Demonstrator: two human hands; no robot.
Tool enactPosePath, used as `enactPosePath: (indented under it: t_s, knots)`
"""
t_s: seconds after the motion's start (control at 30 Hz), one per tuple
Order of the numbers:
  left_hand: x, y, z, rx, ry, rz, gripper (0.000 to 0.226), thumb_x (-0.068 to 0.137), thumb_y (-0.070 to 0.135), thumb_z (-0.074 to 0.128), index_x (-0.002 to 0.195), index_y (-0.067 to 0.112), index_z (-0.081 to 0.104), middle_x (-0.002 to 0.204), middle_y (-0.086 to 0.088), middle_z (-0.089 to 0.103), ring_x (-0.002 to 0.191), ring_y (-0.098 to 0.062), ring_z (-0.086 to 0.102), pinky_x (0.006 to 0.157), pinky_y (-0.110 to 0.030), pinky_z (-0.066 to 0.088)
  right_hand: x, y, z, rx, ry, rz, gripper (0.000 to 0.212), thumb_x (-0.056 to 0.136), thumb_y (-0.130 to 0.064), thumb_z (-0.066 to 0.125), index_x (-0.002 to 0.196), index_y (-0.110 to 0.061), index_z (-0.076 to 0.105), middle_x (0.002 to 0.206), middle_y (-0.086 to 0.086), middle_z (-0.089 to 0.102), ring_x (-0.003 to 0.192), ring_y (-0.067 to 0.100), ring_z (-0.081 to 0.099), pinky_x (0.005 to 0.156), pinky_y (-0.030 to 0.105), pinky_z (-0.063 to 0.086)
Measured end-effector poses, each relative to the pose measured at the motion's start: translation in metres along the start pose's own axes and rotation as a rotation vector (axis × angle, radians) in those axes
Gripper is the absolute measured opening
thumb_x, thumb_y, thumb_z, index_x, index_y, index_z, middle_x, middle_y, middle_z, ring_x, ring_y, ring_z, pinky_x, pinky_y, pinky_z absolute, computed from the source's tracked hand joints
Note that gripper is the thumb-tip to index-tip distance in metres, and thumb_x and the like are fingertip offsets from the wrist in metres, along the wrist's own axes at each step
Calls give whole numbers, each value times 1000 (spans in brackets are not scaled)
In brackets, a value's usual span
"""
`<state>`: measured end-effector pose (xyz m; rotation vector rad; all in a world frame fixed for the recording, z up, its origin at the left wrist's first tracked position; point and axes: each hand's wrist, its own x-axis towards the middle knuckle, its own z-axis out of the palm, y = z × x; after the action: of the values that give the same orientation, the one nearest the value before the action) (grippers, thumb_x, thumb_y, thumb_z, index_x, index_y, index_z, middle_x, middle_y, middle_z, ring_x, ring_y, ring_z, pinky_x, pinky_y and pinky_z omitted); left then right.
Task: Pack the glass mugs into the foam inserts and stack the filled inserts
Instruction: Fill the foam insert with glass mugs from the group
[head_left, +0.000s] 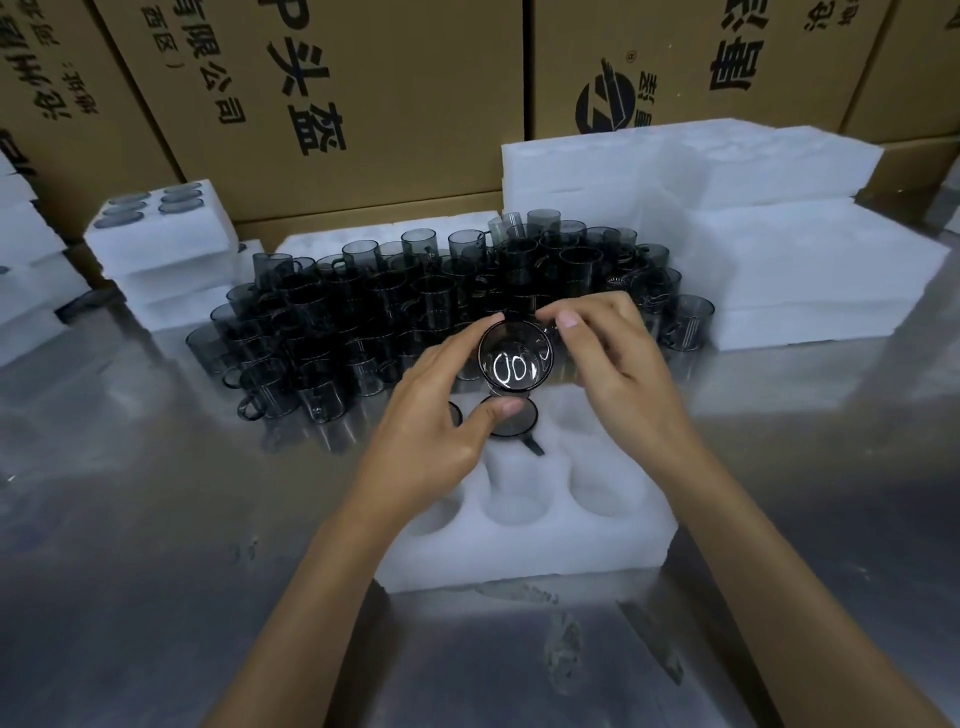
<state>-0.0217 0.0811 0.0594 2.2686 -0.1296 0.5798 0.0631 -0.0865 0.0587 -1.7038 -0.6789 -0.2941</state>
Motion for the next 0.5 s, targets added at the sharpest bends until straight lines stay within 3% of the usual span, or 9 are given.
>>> enactPosePath:
  t_s: [0.1,0.17,0.23,0.3,0.37,0.5]
  knots:
    - [-1,-1,3,-12,-46,-30,70,94,29,66,151,48,30,141,32,44,131,11,41,108,-18,34,4,4,-4,121,-54,54,14,101,-12,55,91,-18,64,89,2,58,69,13,58,68,30,51]
    - [-2,0,4,-22,-29,-37,70,97,26,62,152,50,24,141,31,48,120,9,51,103,-18,41,5,5,-8,188,-84,77,13,100,-10,58,87,-11,61,79,1,58,65,13,59,67,31,55]
    - [-2,-2,4,-40,54,-40,63,99,22,59,148,49,29,116,40,59,98,14,59,87,-12,49,5,7,-13,219,-120,101,14,98,-10,61,86,-3,61,75,3,59,65,14,59,65,30,55]
    - [-1,-4,3,-108,110,-55,55,99,18,59,143,44,38,98,48,60,93,17,60,78,-14,53,3,5,-17,257,-186,132,17,95,-11,65,84,1,61,73,4,61,65,14,60,62,26,55]
    - [0,-3,4,-179,94,-79,56,96,18,64,143,40,42,102,49,59,100,18,60,82,-15,54,2,2,-21,311,-267,162,18,90,-12,71,81,0,62,73,5,62,66,15,63,62,27,55]
    - [4,6,15,-272,-10,-117,79,82,23,80,149,35,39,123,35,50,108,22,54,83,-10,50,4,2,-34,297,-388,201,23,79,-21,79,77,-1,66,70,9,64,67,19,63,60,25,52]
